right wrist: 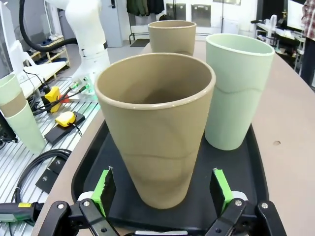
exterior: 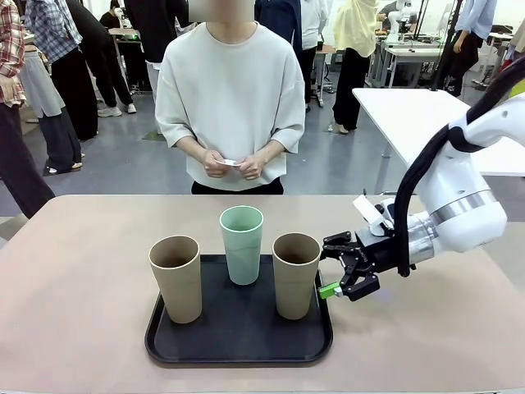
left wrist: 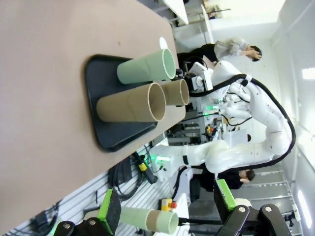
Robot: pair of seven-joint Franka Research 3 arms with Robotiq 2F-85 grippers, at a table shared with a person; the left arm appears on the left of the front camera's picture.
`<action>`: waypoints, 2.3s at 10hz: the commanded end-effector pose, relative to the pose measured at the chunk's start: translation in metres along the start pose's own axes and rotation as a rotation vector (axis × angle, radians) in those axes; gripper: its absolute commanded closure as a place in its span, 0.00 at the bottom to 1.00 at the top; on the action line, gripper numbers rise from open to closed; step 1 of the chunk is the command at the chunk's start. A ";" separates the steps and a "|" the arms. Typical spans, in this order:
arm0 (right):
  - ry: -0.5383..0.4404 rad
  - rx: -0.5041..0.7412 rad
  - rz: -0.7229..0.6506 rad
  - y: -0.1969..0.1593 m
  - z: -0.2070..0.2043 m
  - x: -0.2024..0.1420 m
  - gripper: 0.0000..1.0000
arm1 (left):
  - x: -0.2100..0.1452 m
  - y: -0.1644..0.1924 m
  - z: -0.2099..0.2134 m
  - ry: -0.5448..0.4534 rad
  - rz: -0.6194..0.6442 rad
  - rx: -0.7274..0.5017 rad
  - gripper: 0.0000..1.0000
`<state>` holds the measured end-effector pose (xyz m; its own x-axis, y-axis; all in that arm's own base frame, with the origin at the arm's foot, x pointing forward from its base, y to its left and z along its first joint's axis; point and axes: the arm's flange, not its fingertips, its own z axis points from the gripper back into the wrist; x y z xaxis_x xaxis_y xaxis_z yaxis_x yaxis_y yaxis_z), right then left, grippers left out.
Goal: Place coasters on the table and set cups on them.
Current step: Pick up one Reusable plastic cup and place it on a coaster set by the human.
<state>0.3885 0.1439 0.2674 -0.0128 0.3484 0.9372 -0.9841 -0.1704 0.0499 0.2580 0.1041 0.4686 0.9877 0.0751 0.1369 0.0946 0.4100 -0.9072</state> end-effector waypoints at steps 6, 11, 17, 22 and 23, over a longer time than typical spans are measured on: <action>-0.009 0.034 0.019 -0.011 -0.024 -0.003 0.00 | -0.001 0.000 0.001 -0.003 -0.007 -0.010 0.00; -0.022 0.090 0.022 -0.019 -0.044 -0.005 0.00 | -0.001 0.000 0.001 -0.003 -0.007 -0.010 0.00; -0.053 0.116 0.063 -0.022 -0.051 -0.005 1.00 | -0.001 0.000 0.001 -0.003 -0.007 -0.010 0.00; -0.088 0.117 0.068 -0.014 -0.041 0.000 0.74 | -0.001 0.000 0.001 -0.003 -0.007 -0.010 0.00; -0.090 0.116 0.081 -0.005 -0.033 0.011 0.74 | -0.001 0.000 0.001 -0.003 -0.007 -0.010 0.00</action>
<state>0.3973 0.1864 0.2543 -0.0486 0.2744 0.9604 -0.9545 -0.2959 0.0363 0.2580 0.1041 0.4686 0.9877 0.0750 0.1369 0.0946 0.4099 -0.9072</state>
